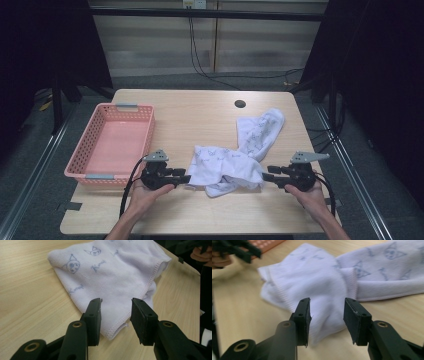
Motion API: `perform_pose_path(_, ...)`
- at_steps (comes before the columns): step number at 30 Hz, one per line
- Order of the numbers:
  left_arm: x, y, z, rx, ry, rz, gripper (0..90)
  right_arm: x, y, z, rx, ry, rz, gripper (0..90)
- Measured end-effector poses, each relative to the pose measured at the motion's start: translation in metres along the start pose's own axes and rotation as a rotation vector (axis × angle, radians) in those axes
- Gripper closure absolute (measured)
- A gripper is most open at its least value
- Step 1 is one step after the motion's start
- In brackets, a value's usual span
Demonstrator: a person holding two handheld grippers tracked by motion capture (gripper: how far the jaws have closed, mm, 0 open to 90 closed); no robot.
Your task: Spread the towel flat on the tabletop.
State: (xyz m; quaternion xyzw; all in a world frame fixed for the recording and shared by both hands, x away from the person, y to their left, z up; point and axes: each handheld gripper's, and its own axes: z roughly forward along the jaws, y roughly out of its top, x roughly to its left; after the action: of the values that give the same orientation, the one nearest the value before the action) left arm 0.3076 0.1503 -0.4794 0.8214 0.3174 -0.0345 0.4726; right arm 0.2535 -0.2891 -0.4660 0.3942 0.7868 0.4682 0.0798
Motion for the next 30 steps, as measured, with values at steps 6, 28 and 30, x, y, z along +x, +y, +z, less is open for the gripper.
perform_pose_path(6, 0.002, -0.004, 0.012, 0.046, 0.028, -0.002, 54.4, 0.01, -0.012, 0.014, 0.067, 0.03, -0.033, 51.0)
perform_pose_path(28, 0.003, 0.012, 0.009, -0.031, 0.008, 0.022, 85.5, -0.016, 0.011, 0.007, -0.041, 0.002, 0.028, 83.3)
perform_pose_path(30, 0.004, 0.021, 0.003, -0.078, -0.003, 0.014, 85.6, -0.019, 0.018, -0.001, -0.076, -0.001, 0.034, 83.5)
